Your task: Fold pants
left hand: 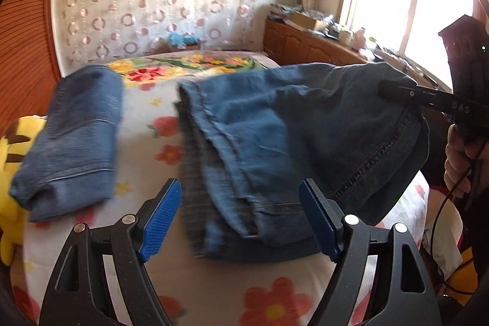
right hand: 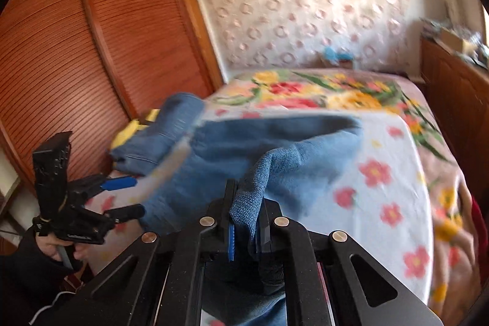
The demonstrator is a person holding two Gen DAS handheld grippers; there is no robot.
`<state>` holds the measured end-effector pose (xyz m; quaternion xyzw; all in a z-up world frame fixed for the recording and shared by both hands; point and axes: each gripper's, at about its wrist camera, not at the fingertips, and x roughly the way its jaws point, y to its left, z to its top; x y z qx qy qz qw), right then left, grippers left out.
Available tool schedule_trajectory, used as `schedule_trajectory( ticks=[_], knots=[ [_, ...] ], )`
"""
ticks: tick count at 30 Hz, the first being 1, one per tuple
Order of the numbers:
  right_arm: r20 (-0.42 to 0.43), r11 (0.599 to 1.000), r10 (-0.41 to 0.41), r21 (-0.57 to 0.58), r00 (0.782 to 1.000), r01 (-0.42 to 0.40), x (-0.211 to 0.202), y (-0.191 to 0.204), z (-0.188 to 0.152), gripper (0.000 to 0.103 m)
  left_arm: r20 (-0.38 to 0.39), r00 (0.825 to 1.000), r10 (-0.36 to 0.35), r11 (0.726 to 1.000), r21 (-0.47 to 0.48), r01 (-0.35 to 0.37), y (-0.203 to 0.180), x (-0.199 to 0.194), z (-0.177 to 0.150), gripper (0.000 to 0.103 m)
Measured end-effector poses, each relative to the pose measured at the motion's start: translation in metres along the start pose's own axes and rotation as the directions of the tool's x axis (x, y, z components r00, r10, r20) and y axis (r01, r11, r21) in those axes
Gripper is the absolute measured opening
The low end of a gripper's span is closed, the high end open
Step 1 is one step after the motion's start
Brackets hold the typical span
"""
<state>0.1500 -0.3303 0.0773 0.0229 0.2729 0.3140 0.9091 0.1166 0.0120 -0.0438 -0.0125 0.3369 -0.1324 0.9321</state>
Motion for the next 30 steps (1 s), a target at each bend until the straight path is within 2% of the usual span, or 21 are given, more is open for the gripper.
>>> schedule_trajectory(
  ticks=[6,12,20,23,26,28,29,30],
  knots=[
    [-0.014,0.991,0.093,-0.094,0.996,-0.094,0.037,0.049,0.013,0.008,0.041,0.997,0.069,0.996,-0.054,-0.067,0.035,-0.028,-0.004,0.08],
    [-0.097,0.975,0.169,-0.13,0.981,-0.181,0.086,0.072,0.013,0.008,0.066,0.989,0.134,0.985,-0.116,-0.126,0.072,-0.049,-0.01,0.08],
    [-0.262,0.953,0.217,-0.15,0.94,-0.262,0.151,0.095,-0.022,0.008,0.075,0.981,0.177,0.974,-0.157,-0.164,0.095,-0.054,-0.014,0.08],
    [-0.284,0.954,0.202,-0.159,0.937,-0.253,0.167,0.098,-0.03,0.009,0.074,0.982,0.176,0.974,-0.16,-0.163,0.098,-0.054,-0.016,0.08],
    [-0.269,0.954,0.184,-0.183,0.945,-0.238,0.168,0.1,-0.025,0.015,0.069,0.983,0.169,0.976,-0.153,-0.157,0.098,-0.051,-0.018,0.08],
    [-0.275,0.955,0.177,-0.185,0.945,-0.233,0.167,0.107,-0.019,0.029,0.067,0.984,0.162,0.977,-0.148,-0.151,0.096,-0.051,-0.018,0.08],
    [-0.269,0.956,0.163,-0.195,0.949,-0.219,0.164,0.107,-0.016,0.041,0.067,0.985,0.159,0.978,-0.146,-0.148,0.093,-0.051,-0.019,0.08],
    [-0.252,0.957,0.152,-0.204,0.956,-0.206,0.159,0.108,-0.013,0.046,0.066,0.986,0.153,0.98,-0.142,-0.143,0.089,-0.049,-0.018,0.08]
  ],
)
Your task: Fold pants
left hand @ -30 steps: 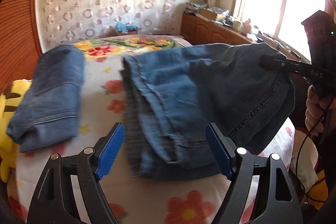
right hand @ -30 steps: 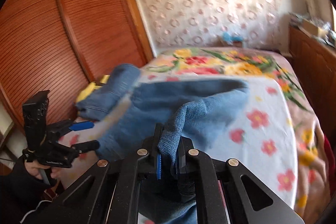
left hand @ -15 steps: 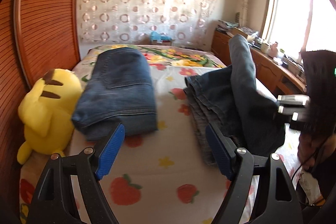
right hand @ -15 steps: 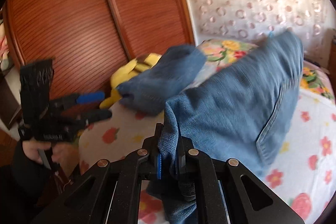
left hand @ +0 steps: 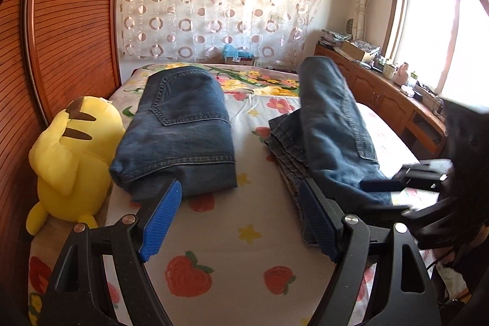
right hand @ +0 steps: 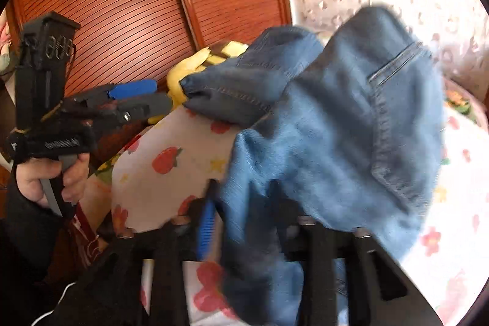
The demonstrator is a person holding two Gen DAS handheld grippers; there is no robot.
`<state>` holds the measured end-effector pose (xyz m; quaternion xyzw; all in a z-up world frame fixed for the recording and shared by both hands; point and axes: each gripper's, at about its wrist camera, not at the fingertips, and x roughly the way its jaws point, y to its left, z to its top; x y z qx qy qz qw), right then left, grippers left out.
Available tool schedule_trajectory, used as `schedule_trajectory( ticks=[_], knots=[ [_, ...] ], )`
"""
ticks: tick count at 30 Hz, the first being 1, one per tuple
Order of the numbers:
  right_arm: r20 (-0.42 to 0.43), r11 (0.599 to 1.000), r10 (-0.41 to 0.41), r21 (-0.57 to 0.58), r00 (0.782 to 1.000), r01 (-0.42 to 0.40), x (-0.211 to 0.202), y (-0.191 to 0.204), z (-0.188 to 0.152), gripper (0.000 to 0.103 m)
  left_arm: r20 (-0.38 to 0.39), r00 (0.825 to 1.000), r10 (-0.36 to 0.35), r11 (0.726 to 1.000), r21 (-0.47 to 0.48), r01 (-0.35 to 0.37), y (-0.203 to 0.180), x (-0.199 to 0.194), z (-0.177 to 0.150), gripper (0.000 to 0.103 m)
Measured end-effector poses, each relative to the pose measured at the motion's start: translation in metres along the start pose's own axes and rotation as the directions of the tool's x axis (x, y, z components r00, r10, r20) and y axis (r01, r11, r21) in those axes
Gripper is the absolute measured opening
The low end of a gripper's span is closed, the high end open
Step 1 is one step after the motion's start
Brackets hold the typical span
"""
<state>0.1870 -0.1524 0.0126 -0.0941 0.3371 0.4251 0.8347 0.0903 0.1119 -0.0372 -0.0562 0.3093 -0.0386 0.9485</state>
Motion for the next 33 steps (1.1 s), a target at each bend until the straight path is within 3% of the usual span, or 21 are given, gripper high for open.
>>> schedule_trajectory(
  ticks=[4,7,13,16,21,26,33],
  knots=[
    [0.067,0.998,-0.061,0.001,0.996,0.061,-0.025,-0.009,0.001,0.049,-0.007,1.0,-0.029,0.999,0.019,0.029,-0.014,0.005,0.001,0.08],
    [0.095,0.986,-0.167,0.026,0.981,0.165,-0.033,-0.034,0.006,0.062,-0.021,0.997,-0.069,0.997,0.027,0.07,-0.029,0.014,0.004,0.08],
    [0.088,0.953,-0.296,0.096,0.951,0.287,0.001,-0.087,0.031,0.065,-0.083,0.99,-0.115,0.991,0.054,0.12,-0.055,0.041,-0.002,0.08],
    [0.067,0.952,-0.282,0.147,0.957,0.27,0.029,-0.108,0.05,0.066,-0.121,0.985,-0.124,0.99,0.052,0.131,-0.059,0.05,-0.012,0.08],
    [0.016,0.95,-0.233,0.216,0.972,0.224,0.054,-0.138,0.07,0.078,-0.168,0.975,-0.145,0.988,0.019,0.151,-0.056,0.06,-0.029,0.075],
    [-0.043,0.946,-0.198,0.252,0.979,0.202,0.079,-0.165,0.074,0.08,-0.178,0.968,-0.176,0.984,-0.024,0.175,-0.054,0.062,-0.039,0.073],
    [-0.074,0.95,-0.079,0.297,0.994,0.098,0.09,-0.18,0.063,0.08,-0.18,0.954,-0.241,0.97,-0.068,0.232,-0.054,0.062,-0.046,0.053]
  ],
)
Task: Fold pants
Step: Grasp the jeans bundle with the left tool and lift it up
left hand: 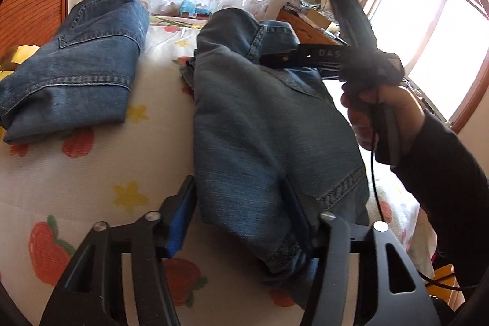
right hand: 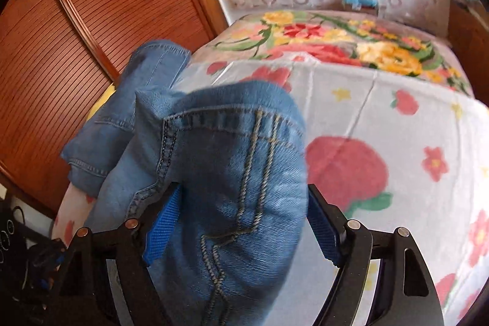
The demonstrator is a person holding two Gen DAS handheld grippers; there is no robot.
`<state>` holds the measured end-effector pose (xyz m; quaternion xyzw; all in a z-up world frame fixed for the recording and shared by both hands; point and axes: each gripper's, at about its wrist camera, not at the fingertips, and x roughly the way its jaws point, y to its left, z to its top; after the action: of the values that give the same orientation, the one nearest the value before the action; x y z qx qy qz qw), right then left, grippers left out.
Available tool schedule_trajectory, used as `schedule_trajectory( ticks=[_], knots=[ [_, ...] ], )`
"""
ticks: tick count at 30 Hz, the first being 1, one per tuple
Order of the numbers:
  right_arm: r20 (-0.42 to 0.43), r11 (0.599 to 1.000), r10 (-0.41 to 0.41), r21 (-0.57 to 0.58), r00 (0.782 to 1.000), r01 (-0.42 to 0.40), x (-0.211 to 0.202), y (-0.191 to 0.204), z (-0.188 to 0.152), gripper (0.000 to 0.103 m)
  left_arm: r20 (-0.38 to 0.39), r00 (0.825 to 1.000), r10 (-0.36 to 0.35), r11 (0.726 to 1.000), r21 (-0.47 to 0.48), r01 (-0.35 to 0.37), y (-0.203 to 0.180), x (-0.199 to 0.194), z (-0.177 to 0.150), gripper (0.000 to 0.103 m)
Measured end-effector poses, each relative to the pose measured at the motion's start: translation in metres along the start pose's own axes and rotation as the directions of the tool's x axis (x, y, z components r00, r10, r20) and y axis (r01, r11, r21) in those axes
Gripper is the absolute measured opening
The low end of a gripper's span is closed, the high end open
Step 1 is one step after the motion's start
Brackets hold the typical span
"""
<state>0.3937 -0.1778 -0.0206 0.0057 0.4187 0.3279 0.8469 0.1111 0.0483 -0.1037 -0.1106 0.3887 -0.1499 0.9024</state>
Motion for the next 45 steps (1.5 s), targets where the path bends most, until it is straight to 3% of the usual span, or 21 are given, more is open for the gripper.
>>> schedule_trajectory(
  ticks=[8,10,12,14,18,22,30,35,39,42,45],
  knots=[
    [-0.013,0.996,0.079,0.041,0.997,-0.078,0.008,-0.018,0.0,0.065,0.007,1.0,-0.005,1.0,0.014,0.005,-0.01,-0.001,0.0,0.045],
    [-0.01,0.995,0.09,0.042,0.996,-0.09,0.002,-0.019,-0.002,0.054,0.01,1.0,-0.007,1.0,0.026,0.007,-0.009,-0.001,0.0,0.038],
    [0.018,0.996,0.089,0.016,0.996,-0.089,-0.005,-0.012,-0.004,0.033,0.013,1.0,-0.006,0.999,0.043,0.005,-0.009,-0.002,0.0,0.031],
    [0.054,0.998,0.061,-0.032,0.997,-0.059,-0.014,0.0,-0.007,0.023,0.021,1.0,-0.004,0.998,0.056,0.002,-0.012,-0.006,0.0,0.02],
    [0.168,0.994,0.078,-0.086,0.983,-0.064,-0.044,0.031,-0.002,0.021,0.045,0.999,-0.017,0.999,0.035,0.016,-0.009,-0.018,0.002,0.015],
    [0.25,0.983,0.124,-0.162,0.96,-0.085,-0.078,0.074,0.018,0.021,0.125,0.992,-0.016,1.0,0.016,0.014,-0.003,-0.042,0.012,0.015],
    [0.308,0.944,0.211,-0.309,0.928,-0.112,-0.102,0.158,0.069,0.021,0.305,0.951,0.042,0.999,-0.016,-0.039,0.036,-0.128,0.038,0.014],
    [0.28,0.92,0.32,-0.32,0.905,-0.226,-0.072,0.197,0.112,0.021,0.375,0.916,0.146,0.989,-0.046,-0.139,0.077,-0.179,0.051,0.014],
    [0.259,0.9,0.394,-0.301,0.882,-0.314,-0.032,0.208,0.145,0.021,0.382,0.901,0.208,0.978,-0.063,-0.199,0.106,-0.188,0.067,0.014],
    [0.236,0.896,0.431,-0.226,0.871,-0.382,0.011,0.19,0.168,0.021,0.359,0.905,0.229,0.973,-0.066,-0.22,0.129,-0.173,0.081,0.014],
    [0.209,0.92,0.384,-0.171,0.899,-0.353,0.071,0.158,0.187,0.022,0.288,0.931,0.225,0.974,-0.082,-0.21,0.148,-0.133,0.099,0.014]
  ],
)
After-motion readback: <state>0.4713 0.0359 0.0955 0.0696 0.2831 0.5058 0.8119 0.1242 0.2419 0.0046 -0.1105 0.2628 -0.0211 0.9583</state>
